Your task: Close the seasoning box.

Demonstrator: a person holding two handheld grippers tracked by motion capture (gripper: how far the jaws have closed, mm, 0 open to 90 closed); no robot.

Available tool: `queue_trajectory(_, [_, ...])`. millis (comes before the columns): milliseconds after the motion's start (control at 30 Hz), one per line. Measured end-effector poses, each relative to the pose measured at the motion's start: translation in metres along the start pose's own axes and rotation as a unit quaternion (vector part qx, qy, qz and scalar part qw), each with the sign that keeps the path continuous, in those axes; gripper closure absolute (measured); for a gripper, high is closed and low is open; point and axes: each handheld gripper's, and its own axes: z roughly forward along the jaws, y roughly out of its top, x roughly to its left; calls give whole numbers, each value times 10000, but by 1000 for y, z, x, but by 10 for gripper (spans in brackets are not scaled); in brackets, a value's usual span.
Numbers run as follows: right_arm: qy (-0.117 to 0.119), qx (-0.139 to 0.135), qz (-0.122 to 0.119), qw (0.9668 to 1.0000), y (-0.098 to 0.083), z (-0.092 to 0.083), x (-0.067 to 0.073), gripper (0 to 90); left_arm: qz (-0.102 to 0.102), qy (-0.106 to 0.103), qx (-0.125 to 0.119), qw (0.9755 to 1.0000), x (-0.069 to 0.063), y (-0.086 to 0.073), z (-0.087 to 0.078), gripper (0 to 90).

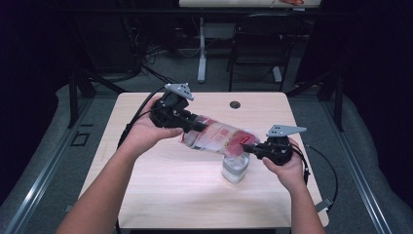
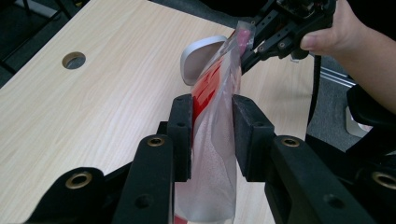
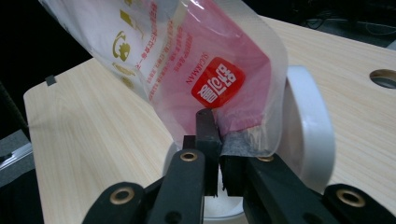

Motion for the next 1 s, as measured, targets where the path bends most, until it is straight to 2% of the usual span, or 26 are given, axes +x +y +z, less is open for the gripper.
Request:
queue_trajectory(367, [251,81,-50,9996,2,-3,2,882,-7,3,-31,10000,1,0,-4,708])
queue_trajectory(500, [278,107,-77,9995,2,-5,2,883,-26,-2,-40,10000,3,0,-4,708])
queue_trajectory(1000, [75,-9,-33,10000,1,-4,0,882,-36,0,-18,10000,5,3,0,708])
